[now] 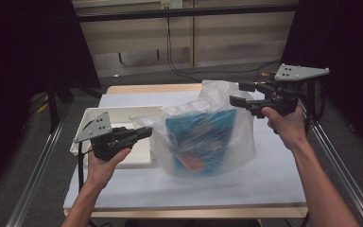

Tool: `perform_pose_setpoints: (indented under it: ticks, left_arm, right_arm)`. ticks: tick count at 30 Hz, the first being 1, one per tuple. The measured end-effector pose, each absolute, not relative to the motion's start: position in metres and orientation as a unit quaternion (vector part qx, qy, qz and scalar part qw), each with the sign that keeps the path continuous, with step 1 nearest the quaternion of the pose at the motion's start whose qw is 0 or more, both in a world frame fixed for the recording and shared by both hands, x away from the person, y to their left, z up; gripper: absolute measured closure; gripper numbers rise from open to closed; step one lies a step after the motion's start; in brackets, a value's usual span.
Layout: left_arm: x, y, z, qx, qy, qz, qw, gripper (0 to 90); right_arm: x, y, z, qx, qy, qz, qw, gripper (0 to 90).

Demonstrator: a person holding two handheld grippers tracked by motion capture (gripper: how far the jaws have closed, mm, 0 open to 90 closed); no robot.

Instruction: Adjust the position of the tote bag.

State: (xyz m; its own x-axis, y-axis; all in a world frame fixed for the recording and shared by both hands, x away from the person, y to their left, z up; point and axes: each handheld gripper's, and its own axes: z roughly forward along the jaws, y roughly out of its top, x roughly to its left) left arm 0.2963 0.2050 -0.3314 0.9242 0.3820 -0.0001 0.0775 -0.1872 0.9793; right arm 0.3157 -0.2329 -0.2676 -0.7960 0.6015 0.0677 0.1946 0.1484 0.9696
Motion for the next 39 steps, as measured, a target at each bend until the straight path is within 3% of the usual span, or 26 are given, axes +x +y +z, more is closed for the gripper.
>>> perform_pose_setpoints:
  ticks: [8,12,15,17,18,20,21,22,24,39]
  left_arm:
    - [0.294,0.206,-0.329,0.759,0.149,0.123,0.622,90.0]
    - [0.295,0.206,-0.328,0.759,0.149,0.123,0.622,90.0]
    - [0.295,0.205,-0.328,0.757,0.151,0.122,0.624,90.0]
    - [0.295,0.205,-0.328,0.756,0.151,0.122,0.625,90.0]
    - [0.295,0.205,-0.327,0.757,0.149,0.125,0.623,90.0]
    - [0.294,0.205,-0.327,0.757,0.15,0.124,0.624,90.0]
    - [0.294,0.205,-0.327,0.757,0.151,0.125,0.624,90.0]
    - [0.294,0.206,-0.327,0.757,0.15,0.125,0.624,90.0]
    - [0.293,0.207,-0.326,0.756,0.151,0.128,0.624,90.0]
    - [0.285,0.204,-0.321,0.757,0.14,0.133,0.624,90.0]
  right_arm:
    - [0.307,-0.204,-0.272,0.213,0.77,0.586,0.132,34.9]
    - [0.305,-0.201,-0.275,0.203,0.776,0.584,0.126,39.7]
    - [0.305,-0.198,-0.278,0.198,0.782,0.578,0.123,52.1]
    - [0.305,-0.197,-0.279,0.197,0.784,0.576,0.122,55.5]
    - [0.306,-0.195,-0.281,0.196,0.786,0.573,0.121,65.1]
    - [0.306,-0.194,-0.282,0.196,0.784,0.576,0.123,69.4]
    - [0.306,-0.194,-0.282,0.194,0.781,0.58,0.124,81.0]
    - [0.306,-0.194,-0.282,0.194,0.781,0.58,0.124,81.0]
    - [0.305,-0.195,-0.281,0.195,0.778,0.584,0.127,90.0]
    - [0.25,-0.238,-0.275,0.205,0.744,0.609,0.185,90.0]
